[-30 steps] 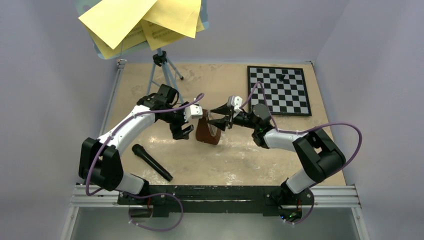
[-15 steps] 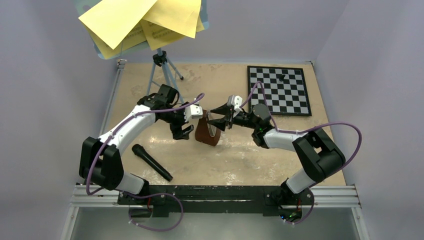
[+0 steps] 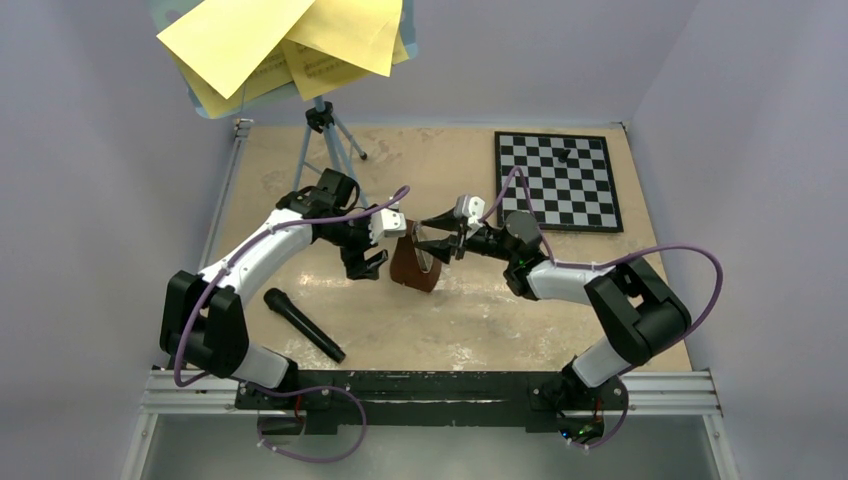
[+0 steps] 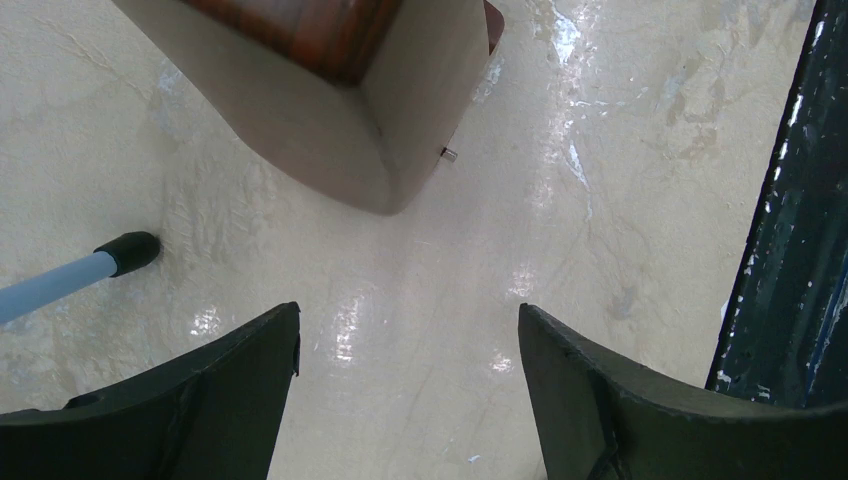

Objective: Pack up the instrument practice props

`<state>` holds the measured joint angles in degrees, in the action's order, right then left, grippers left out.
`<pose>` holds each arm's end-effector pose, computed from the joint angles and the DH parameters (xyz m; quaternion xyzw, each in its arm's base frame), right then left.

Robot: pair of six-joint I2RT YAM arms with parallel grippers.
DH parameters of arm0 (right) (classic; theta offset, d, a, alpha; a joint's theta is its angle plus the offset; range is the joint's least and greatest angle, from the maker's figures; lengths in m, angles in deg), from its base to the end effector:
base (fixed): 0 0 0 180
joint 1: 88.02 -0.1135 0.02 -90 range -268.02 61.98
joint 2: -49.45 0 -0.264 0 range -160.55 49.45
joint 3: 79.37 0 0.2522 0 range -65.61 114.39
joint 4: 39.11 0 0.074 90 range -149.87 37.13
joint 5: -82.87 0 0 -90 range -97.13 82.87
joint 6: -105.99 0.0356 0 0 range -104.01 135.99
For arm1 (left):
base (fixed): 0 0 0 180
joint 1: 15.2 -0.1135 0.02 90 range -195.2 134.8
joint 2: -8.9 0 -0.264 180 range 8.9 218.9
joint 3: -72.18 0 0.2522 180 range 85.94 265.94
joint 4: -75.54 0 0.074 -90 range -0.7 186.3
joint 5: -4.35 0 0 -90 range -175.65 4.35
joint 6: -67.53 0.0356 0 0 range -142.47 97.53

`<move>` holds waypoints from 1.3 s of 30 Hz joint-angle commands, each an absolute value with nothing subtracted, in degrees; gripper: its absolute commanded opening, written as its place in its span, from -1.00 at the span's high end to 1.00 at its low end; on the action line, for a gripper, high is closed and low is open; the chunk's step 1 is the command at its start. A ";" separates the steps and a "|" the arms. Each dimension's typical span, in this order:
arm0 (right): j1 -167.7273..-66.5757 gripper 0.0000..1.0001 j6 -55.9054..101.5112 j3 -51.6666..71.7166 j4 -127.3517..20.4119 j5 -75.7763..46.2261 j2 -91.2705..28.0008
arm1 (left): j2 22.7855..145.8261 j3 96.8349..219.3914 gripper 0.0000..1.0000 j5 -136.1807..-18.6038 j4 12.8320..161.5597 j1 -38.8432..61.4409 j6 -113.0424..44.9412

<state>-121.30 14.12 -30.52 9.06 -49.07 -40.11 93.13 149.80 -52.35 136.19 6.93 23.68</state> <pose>0.2451 0.1893 0.2260 -0.4424 0.5060 0.4172 0.6117 0.2558 -0.1251 0.2514 0.5739 0.7457 -0.2355 0.2432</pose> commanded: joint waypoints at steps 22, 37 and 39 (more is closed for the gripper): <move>-125.08 1.00 9.41 -33.25 8.71 -39.15 -34.28 | 92.50 148.40 -0.70 -49.64 132.48 6.33 23.46; -125.89 1.00 16.95 -32.75 7.14 -37.17 -31.62 | 91.57 146.74 -0.70 -49.69 132.67 6.24 23.86; -125.90 1.00 17.94 -32.74 5.82 -36.65 -29.60 | 91.44 146.63 -0.70 -49.58 132.74 6.20 23.78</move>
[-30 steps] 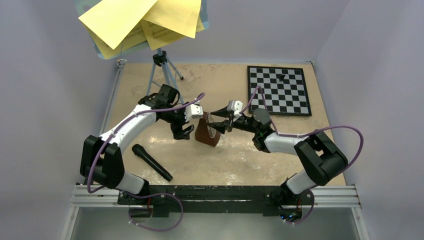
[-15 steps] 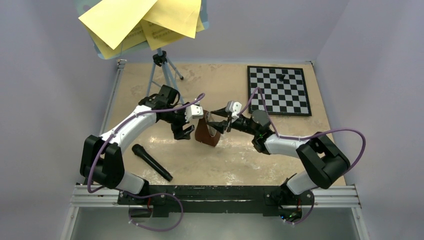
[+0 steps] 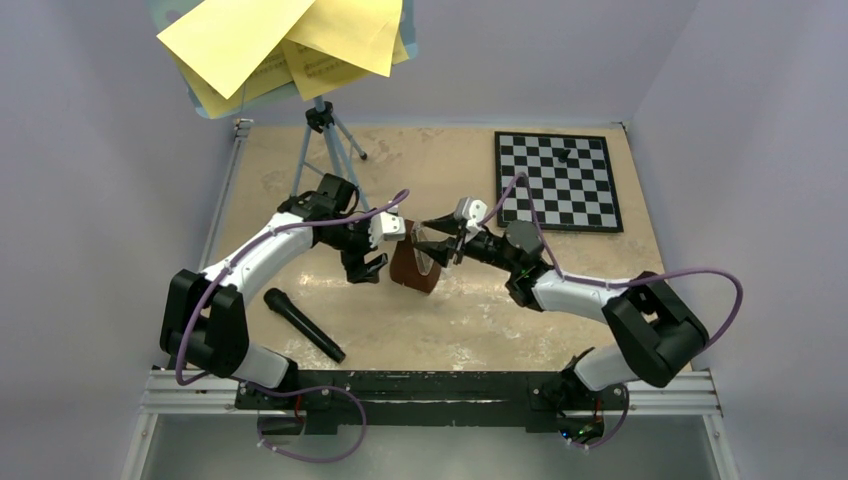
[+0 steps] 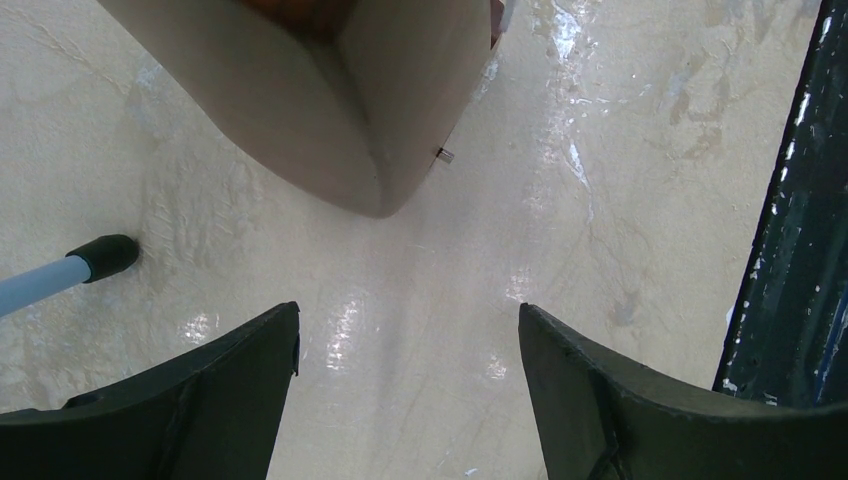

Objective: Pack up the instrument practice props

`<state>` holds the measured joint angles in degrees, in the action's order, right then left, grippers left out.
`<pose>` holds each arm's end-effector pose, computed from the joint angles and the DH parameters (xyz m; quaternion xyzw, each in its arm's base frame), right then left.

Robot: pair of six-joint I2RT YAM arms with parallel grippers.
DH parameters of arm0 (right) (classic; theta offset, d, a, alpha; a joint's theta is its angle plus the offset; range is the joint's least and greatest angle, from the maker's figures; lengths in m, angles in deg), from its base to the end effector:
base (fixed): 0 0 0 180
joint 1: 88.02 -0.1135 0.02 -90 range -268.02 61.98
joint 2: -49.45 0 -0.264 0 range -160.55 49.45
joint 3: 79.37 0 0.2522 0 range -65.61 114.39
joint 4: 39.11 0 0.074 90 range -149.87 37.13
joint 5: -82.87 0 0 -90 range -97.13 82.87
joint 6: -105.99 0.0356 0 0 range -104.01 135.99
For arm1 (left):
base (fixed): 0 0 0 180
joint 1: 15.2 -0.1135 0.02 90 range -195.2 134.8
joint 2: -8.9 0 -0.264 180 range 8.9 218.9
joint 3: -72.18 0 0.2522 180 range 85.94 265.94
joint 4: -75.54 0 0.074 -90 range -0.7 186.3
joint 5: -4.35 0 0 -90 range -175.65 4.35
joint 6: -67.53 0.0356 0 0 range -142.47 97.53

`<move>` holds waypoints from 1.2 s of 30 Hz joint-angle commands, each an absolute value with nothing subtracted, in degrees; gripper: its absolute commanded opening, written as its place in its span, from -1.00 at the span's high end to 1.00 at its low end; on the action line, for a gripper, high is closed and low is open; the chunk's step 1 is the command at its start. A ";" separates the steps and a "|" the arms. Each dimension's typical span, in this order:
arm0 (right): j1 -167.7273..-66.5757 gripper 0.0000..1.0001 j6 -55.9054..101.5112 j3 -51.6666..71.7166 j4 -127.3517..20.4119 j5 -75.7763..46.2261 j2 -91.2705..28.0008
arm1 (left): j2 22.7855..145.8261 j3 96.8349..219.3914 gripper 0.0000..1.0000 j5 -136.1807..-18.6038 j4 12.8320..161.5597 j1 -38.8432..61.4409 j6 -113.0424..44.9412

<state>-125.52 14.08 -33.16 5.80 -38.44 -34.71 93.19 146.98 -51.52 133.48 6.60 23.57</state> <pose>0.2233 0.1947 0.2337 -0.4054 0.5328 0.3906 0.6318 0.2546 -0.1233 0.2391 0.5708 0.7459 -0.2421 0.2433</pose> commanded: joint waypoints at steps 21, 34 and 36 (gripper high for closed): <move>-125.92 1.00 14.51 -34.93 10.53 -36.91 -33.81 | 92.20 146.84 -0.70 -49.98 134.65 6.07 24.47; -125.92 1.00 13.63 -33.45 8.43 -37.78 -36.20 | 91.97 146.39 -0.70 -49.95 133.79 6.00 23.51; -125.94 1.00 13.53 -33.28 9.19 -37.57 -36.95 | 91.91 146.17 -0.70 -49.90 133.64 5.98 23.50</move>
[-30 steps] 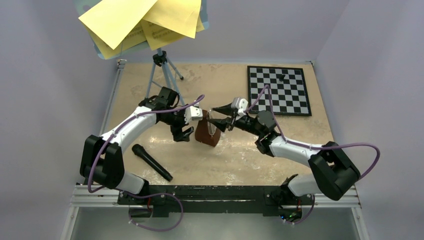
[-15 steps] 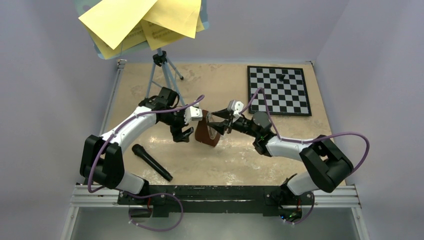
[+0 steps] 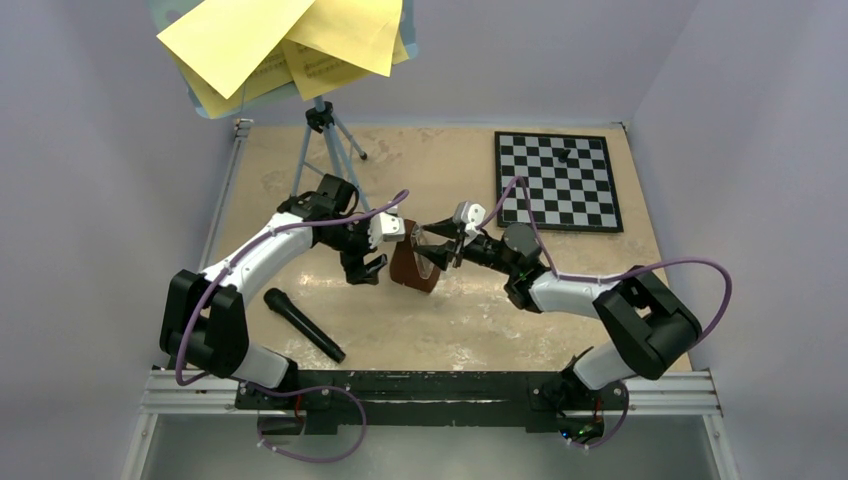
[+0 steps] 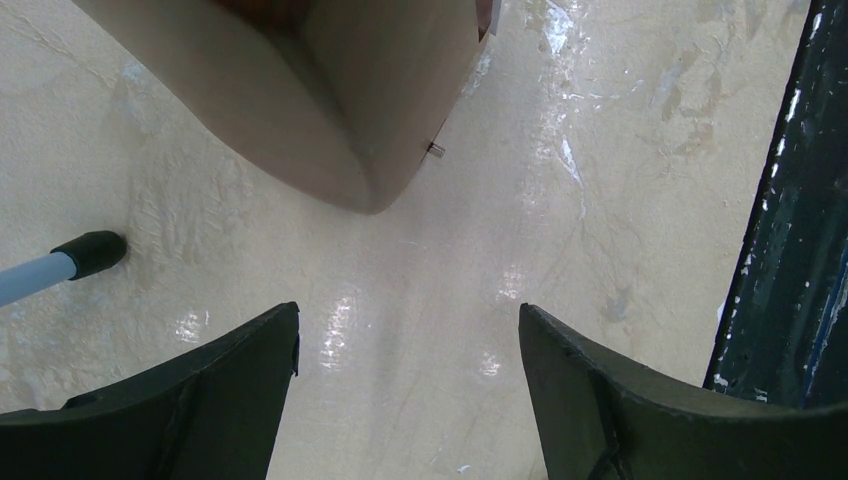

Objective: Pack up the instrument practice props

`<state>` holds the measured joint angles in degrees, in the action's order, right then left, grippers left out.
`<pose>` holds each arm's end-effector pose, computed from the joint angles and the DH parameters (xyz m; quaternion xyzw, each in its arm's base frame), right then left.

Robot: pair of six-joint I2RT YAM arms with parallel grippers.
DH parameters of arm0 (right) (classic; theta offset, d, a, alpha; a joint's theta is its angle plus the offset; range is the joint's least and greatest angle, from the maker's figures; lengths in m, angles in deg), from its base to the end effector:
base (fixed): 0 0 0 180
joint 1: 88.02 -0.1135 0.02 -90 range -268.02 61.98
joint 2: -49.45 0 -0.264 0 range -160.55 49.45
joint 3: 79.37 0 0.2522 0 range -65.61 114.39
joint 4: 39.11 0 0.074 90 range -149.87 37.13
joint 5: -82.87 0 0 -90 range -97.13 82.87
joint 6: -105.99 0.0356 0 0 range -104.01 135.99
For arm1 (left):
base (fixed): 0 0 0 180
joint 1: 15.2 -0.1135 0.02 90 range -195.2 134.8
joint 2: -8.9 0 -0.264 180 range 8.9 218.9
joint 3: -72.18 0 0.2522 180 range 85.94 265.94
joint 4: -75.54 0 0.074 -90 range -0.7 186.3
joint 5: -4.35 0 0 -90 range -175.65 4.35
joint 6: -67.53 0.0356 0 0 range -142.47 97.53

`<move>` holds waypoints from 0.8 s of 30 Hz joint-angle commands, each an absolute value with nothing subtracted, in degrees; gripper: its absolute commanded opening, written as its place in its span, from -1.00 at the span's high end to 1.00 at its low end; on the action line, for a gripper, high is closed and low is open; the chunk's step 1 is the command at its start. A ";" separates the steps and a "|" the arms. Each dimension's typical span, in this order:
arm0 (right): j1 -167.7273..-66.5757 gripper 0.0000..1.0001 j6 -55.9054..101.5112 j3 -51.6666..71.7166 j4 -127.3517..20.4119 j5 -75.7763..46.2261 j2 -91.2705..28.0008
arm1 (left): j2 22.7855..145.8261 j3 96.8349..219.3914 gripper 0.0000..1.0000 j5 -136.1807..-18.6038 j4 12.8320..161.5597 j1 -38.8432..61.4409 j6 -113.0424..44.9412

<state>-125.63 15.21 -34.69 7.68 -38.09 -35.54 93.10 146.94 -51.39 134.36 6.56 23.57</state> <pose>0.2210 0.1934 0.2251 -0.3991 0.5407 0.3958 0.6259 0.2530 -0.1226 0.2387 0.5695 0.7480 -0.2449 0.2370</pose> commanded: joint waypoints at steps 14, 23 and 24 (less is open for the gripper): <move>-126.08 1.00 13.76 -32.07 12.38 -39.51 -37.39 | 91.65 144.99 -0.71 -49.13 132.96 5.50 22.52; -125.99 1.00 10.80 -32.13 4.15 -40.12 -37.43 | 91.98 145.12 -0.70 -49.22 132.80 5.50 22.48; -125.98 1.00 10.80 -32.55 3.78 -40.05 -37.08 | 91.92 145.10 -0.71 -49.06 132.74 5.46 22.50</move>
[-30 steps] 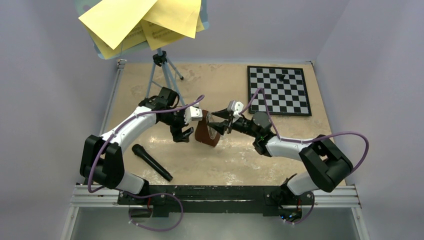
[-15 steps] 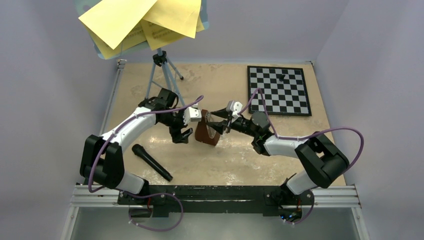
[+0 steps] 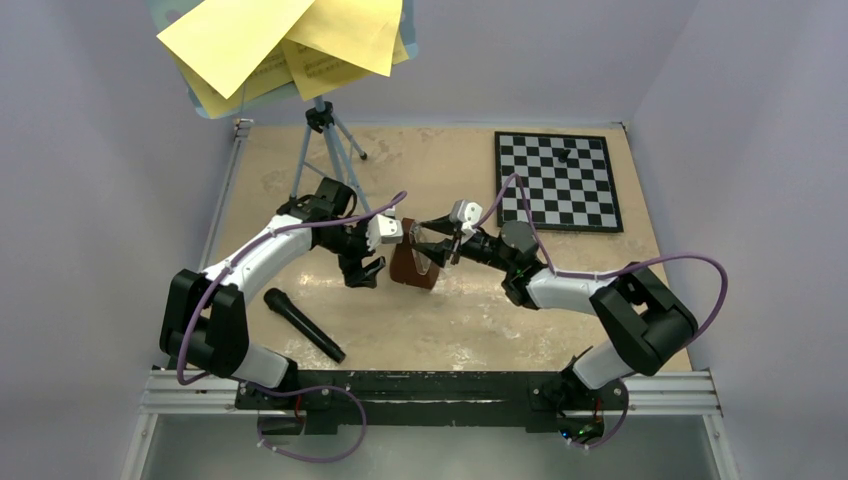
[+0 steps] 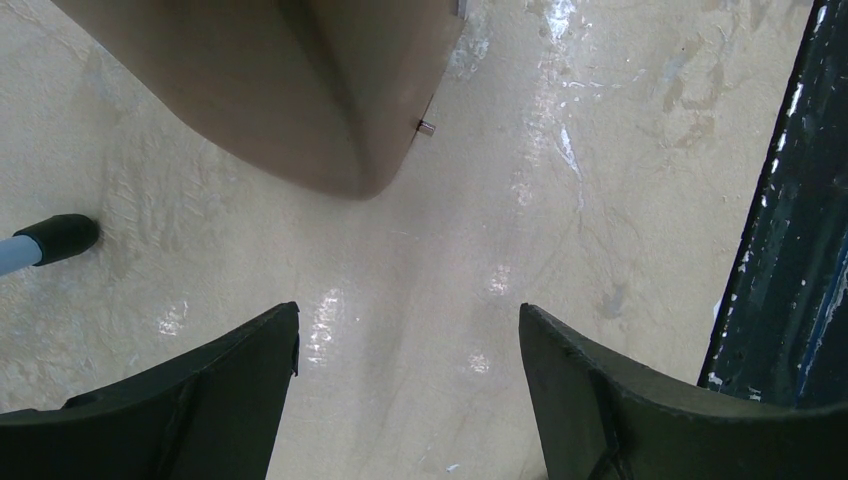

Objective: Pack up the instrument practice props

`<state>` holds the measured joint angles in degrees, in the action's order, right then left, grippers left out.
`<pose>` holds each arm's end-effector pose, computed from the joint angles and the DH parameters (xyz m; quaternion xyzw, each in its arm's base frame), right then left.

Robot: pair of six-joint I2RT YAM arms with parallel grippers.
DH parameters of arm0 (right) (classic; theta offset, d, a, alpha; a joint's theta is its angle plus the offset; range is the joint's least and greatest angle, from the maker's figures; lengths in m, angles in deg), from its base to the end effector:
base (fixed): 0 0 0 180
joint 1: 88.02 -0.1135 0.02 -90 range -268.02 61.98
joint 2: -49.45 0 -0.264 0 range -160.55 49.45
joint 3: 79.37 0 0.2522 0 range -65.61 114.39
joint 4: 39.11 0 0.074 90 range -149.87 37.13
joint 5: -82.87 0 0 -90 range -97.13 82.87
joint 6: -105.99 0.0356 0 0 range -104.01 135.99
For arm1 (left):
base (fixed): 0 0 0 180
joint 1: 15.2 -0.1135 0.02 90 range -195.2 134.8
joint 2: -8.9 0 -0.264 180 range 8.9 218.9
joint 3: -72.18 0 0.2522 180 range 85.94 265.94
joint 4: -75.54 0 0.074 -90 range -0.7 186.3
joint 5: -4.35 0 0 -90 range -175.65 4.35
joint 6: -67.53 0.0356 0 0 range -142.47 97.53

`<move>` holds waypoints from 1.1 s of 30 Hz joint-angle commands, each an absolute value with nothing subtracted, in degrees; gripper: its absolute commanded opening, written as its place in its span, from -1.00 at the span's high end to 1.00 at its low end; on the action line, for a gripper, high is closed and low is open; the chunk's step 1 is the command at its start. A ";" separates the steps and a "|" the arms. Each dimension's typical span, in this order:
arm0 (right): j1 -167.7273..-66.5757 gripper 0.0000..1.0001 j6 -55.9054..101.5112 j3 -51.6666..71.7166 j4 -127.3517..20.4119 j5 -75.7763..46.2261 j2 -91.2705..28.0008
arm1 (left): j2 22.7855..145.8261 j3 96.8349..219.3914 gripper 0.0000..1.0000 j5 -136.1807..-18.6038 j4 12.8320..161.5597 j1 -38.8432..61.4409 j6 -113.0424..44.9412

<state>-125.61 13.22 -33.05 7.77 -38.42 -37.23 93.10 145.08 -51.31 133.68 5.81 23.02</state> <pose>0.2269 0.1980 0.2256 -0.4100 0.5323 0.3863 0.6319 0.2513 -0.1180 0.2299 0.5595 0.7573 -0.2477 0.2282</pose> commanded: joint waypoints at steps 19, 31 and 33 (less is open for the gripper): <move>-121.91 1.00 11.49 -32.90 1.37 -46.60 -34.69 | 93.93 146.08 -0.71 -47.87 129.88 5.53 20.97; -119.13 1.00 18.06 -28.11 0.66 -58.75 -35.75 | 93.14 147.84 -0.70 -45.52 131.28 5.65 22.73; -118.51 1.00 17.74 -27.83 -0.44 -60.31 -35.82 | 91.76 147.19 -0.70 -45.25 129.57 6.52 22.06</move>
